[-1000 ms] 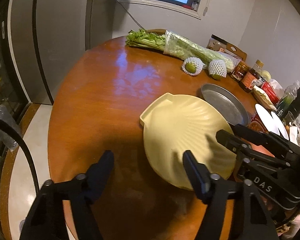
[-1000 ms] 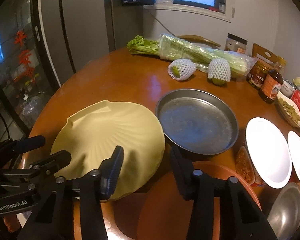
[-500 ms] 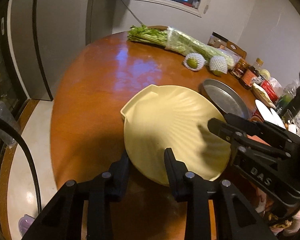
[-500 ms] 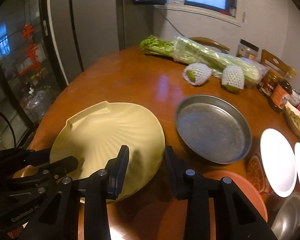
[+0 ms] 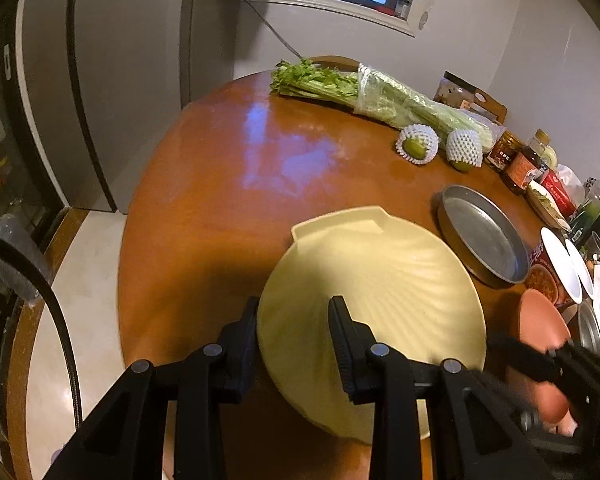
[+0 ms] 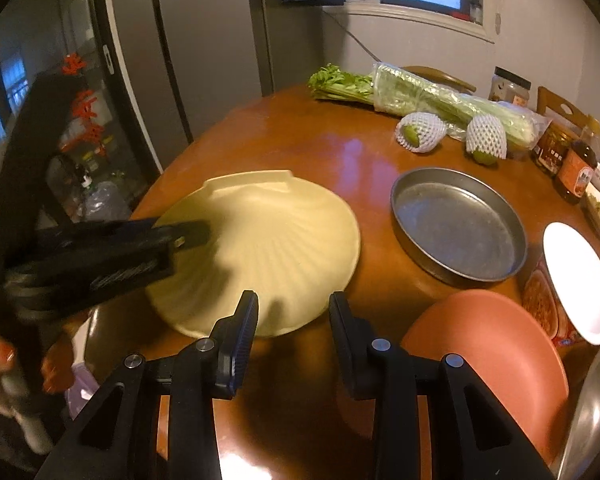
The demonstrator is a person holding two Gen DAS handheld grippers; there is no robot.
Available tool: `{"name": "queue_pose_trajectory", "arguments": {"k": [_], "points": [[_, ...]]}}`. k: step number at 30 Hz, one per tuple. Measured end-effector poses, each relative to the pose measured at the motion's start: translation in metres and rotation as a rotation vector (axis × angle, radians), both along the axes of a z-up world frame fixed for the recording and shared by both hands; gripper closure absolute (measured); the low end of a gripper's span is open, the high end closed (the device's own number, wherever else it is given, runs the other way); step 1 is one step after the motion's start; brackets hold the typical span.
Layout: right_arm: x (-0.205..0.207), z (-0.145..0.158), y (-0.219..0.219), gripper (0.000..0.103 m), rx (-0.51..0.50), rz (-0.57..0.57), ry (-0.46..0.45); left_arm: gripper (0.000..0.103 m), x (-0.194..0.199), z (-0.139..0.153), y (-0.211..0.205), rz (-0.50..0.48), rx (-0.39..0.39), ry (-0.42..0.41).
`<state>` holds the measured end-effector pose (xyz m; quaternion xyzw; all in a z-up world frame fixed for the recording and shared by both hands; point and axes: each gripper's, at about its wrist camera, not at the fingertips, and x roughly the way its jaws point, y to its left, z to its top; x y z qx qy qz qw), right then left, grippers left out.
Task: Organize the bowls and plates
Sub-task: 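Lift the cream shell plate with the right tool and set it down beside the pink plate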
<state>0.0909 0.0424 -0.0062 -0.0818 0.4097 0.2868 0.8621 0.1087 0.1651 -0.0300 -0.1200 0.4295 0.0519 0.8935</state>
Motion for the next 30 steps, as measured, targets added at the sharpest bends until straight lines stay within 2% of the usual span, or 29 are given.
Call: {"name": "queue_pose_trajectory", "arguments": {"k": [3, 7, 9, 13, 15, 21, 30], "points": [[-0.005, 0.003, 0.000, 0.065, 0.023, 0.012, 0.003, 0.069, 0.011, -0.001, -0.007, -0.033, -0.007, 0.005], [-0.009, 0.002, 0.001, 0.066, 0.021, 0.021, -0.004, 0.069, 0.025, -0.008, -0.010, -0.010, 0.048, 0.029], [-0.005, 0.005, -0.005, 0.065, 0.040, -0.010, -0.007, 0.069, 0.028, -0.008, -0.009, -0.004, 0.067, 0.028], [0.013, 0.007, -0.021, 0.065, 0.032, -0.111, -0.014, 0.069, 0.032, -0.009, -0.005, -0.009, 0.065, 0.025], [0.019, 0.006, -0.023, 0.065, 0.025, -0.125, -0.005, 0.069, 0.036, -0.009, -0.004, -0.012, 0.064, 0.024], [0.028, -0.005, -0.012, 0.063, 0.018, -0.091, 0.034, 0.069, 0.045, -0.010, -0.007, -0.044, 0.069, 0.019], [0.019, -0.004, -0.006, 0.062, 0.005, -0.086, 0.027, 0.069, 0.050, -0.009, 0.001, -0.054, 0.033, 0.003]]}}
